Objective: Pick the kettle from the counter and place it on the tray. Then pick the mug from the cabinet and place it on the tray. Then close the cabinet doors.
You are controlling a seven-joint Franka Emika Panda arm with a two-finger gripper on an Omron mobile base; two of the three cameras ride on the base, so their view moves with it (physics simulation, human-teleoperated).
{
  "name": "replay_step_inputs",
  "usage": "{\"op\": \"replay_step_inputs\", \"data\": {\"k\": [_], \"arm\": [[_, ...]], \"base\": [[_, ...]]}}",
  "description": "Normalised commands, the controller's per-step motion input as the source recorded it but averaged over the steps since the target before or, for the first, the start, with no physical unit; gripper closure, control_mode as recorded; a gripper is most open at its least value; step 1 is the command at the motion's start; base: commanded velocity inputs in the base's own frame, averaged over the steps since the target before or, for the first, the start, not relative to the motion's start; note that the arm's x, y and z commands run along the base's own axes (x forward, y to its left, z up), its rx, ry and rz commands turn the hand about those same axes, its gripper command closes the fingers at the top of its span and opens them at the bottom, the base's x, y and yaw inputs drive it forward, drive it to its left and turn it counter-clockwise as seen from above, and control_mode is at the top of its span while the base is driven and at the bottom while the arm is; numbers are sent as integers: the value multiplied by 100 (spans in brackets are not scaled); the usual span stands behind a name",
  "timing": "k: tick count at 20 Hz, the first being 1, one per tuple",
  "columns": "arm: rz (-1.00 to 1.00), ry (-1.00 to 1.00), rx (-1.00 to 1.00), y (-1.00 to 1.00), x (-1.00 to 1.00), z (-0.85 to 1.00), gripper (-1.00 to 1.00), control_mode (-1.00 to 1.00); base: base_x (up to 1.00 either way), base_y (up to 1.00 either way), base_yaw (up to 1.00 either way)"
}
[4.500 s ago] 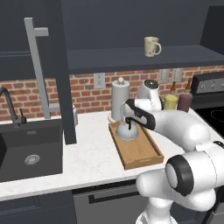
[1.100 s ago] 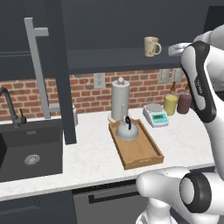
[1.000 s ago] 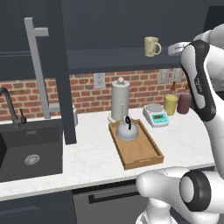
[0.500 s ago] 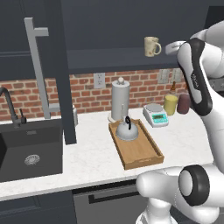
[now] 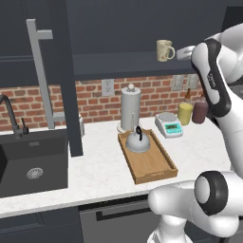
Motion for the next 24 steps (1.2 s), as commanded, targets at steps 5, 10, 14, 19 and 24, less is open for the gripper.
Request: {"op": "replay_step_inputs", "data": {"k": [5, 10, 14, 19, 24], "arm": [[12, 0, 1, 0, 40, -9, -100, -100], [2, 0, 0, 0, 39, 0, -100, -100], [0, 0, 0, 0, 34, 0, -100, -100], [0, 0, 0, 0, 31, 0, -100, -100], [0, 0, 0, 0, 32, -2, -100, -100]], "base": [[0, 0, 0], [0, 0, 0], [0, 0, 0], [0, 0, 0], [0, 0, 0]]}}
